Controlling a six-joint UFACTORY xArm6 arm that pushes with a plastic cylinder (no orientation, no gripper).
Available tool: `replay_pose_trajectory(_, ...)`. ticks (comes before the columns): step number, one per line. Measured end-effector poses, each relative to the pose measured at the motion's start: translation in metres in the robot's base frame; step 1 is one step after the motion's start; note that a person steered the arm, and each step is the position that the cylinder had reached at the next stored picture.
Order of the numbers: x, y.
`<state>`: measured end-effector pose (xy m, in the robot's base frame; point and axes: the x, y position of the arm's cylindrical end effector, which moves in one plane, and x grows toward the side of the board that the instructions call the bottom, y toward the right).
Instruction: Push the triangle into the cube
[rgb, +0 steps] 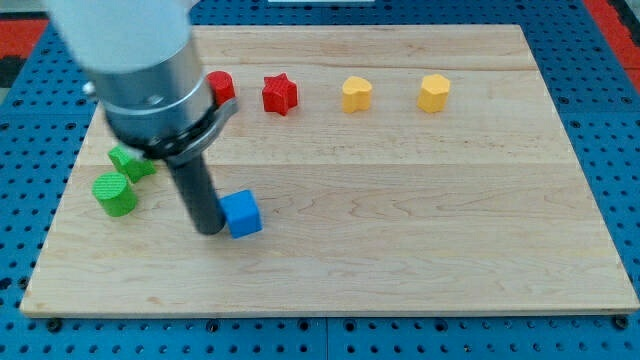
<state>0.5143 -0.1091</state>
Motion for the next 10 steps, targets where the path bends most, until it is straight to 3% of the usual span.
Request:
replay_pose_trajectory(1, -0.032, -0.007)
replay_pose_trajectory(3, -0.148, -0.016)
replay_pose_trajectory(4, -0.176, -0.065)
replay_pose_trajectory(5, -0.168, -0.104)
replay_pose_trajectory(6, -0.128, -0.091)
replay_pose_trajectory(7, -0.092, -0.036)
replay_pose_trajectory(8, -0.090, -0.038)
replay_pose_trajectory(9, -0.116, -0.095)
replay_pose_trajectory(10, -0.088, -0.107)
